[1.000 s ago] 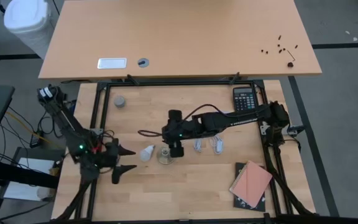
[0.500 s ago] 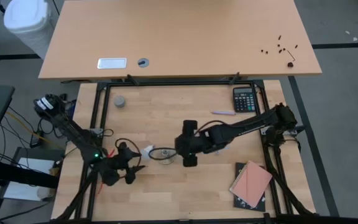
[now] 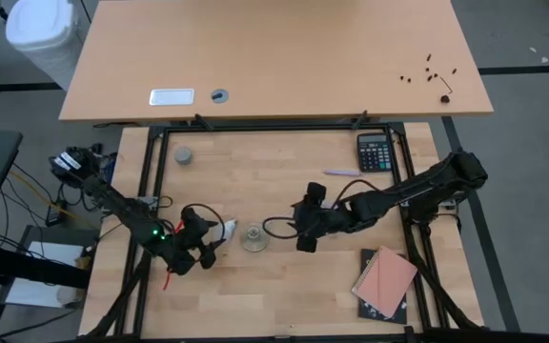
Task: Screw lightbulb
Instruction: Insert the lightbulb into the bronze lamp socket
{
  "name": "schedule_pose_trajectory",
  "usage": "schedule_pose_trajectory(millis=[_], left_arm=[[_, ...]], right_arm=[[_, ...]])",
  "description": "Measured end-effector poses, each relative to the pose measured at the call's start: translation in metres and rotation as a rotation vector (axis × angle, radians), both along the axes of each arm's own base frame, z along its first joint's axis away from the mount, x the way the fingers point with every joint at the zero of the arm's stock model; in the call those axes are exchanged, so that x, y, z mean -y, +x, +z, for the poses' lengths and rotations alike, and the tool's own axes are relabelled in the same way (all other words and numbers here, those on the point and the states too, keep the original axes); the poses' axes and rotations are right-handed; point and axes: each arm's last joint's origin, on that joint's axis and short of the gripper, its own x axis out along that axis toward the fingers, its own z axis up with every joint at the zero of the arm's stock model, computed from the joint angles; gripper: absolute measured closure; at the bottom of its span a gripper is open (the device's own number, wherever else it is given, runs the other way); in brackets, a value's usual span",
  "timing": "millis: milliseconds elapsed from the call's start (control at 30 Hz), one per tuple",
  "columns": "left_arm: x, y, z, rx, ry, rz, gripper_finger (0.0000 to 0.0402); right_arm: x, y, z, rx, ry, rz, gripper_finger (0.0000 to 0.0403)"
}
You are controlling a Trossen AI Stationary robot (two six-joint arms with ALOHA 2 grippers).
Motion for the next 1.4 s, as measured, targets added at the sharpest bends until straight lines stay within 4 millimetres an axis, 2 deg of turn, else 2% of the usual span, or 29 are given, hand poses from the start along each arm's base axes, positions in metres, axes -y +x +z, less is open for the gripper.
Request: schedule_pose_trajectory(millis=[233,533,933,1133,1400], left_arm=[[-0.008,0.005,-0.001,-0.019,-0.018,0.036,0.0103],[-0.009,0.011,-0.012,-0.094,-0.057,0.024,0.0102],[-0.016,0.014,-0.023,-0.171,-0.021,0.052,0.0047],[-0.020,0.016,-0.028,-0.201,-0.003,0.071,0.0055],[-0.022,0.019,-0.029,-0.211,0.069,0.039,0.0068]], right_arm=[[0.007,-0.003,-0.017,0.016,0.001,-0.020,0.0156],[0.015,0.001,-0.019,0.054,-0.028,-0.012,0.0156],[0.017,0.003,-0.018,0.067,-0.037,0.002,0.0156],[0.014,0.005,-0.015,0.129,0.015,-0.006,0.0156],[0.004,0.001,-0.023,0.170,0.056,0.017,0.0156]])
